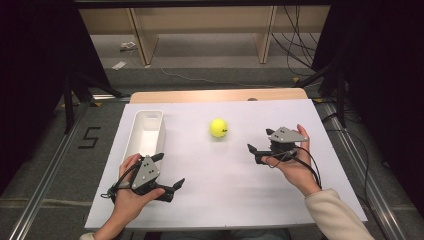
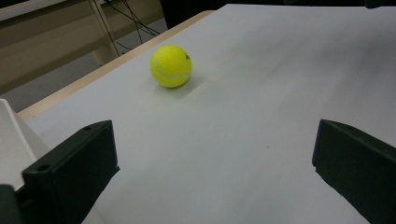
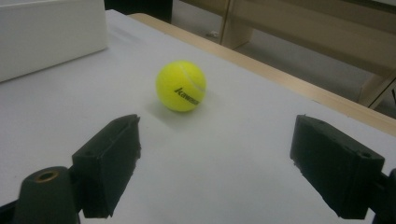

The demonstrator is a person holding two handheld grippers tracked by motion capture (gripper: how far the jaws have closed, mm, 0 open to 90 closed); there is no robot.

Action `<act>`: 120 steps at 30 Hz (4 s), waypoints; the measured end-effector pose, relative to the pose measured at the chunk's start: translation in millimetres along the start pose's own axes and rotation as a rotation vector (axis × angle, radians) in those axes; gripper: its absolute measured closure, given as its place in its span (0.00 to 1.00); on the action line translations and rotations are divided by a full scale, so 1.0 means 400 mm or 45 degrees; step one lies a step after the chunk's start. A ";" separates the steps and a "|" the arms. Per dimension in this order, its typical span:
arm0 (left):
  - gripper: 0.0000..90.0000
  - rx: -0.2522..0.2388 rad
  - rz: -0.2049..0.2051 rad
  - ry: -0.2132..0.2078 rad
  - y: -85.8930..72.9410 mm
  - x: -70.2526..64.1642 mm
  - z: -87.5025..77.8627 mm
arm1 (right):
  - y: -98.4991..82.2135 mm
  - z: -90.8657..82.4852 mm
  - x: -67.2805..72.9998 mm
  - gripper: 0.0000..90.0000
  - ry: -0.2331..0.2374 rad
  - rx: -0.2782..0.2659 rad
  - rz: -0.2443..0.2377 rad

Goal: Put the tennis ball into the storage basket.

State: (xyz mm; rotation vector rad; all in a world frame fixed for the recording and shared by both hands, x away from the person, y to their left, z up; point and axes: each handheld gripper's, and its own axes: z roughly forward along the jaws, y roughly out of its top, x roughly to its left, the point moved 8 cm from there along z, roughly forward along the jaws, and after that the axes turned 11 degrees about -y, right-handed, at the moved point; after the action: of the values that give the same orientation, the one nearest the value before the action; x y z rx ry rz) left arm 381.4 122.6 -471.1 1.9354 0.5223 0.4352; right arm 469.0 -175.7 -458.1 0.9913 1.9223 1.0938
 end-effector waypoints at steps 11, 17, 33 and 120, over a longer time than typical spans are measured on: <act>0.00 -0.003 0.002 -0.007 0.001 -0.001 0.001 | 0.033 0.064 0.043 0.18 0.016 0.005 0.002; 0.00 -0.008 -0.005 -0.013 0.002 -0.002 0.000 | 0.052 0.098 0.065 0.18 0.020 0.001 -0.014; 0.00 -0.011 -0.003 -0.025 0.004 -0.005 0.002 | 0.072 0.171 0.124 0.17 0.051 0.028 -0.037; 0.00 -0.021 0.001 -0.056 0.011 -0.017 0.006 | 0.051 0.427 0.191 0.30 0.048 0.238 0.064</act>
State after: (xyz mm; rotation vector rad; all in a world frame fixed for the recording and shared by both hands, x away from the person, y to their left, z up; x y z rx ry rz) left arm 377.7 115.5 -468.4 1.9253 0.4881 0.3955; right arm 583.6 -41.3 -522.6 1.1328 2.0695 0.9804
